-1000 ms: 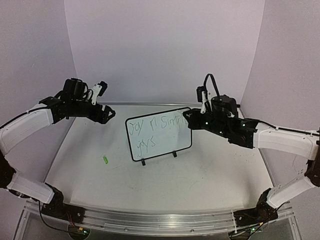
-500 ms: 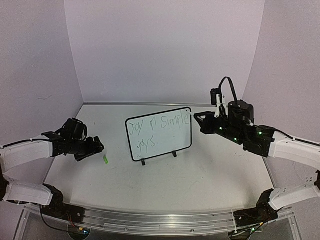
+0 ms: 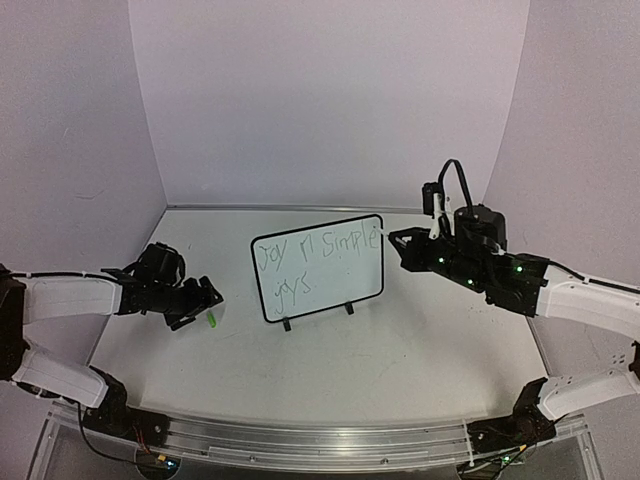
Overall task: Write a sentence on the whiteboard
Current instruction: Adjust the pen cap at the center of the board.
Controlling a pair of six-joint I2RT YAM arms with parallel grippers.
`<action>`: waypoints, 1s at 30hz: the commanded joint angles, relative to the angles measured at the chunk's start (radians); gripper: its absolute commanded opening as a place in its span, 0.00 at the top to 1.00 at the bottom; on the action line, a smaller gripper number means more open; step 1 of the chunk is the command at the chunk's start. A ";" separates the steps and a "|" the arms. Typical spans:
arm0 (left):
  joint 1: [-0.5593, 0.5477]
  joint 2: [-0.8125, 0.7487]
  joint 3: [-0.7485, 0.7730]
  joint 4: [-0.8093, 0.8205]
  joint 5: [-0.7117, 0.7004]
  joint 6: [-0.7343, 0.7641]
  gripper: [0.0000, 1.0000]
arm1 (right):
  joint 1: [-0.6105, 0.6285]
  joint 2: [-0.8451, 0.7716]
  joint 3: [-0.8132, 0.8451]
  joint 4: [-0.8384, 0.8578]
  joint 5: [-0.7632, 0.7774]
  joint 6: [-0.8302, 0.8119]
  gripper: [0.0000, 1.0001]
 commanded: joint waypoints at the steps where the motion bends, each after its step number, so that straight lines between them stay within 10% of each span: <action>1: -0.005 0.029 -0.009 0.093 0.046 -0.013 0.10 | 0.000 0.006 -0.009 0.020 0.007 0.020 1.00; 30: -0.058 0.302 0.051 0.329 0.194 -0.103 0.10 | 0.000 0.074 0.018 0.022 0.007 0.045 1.00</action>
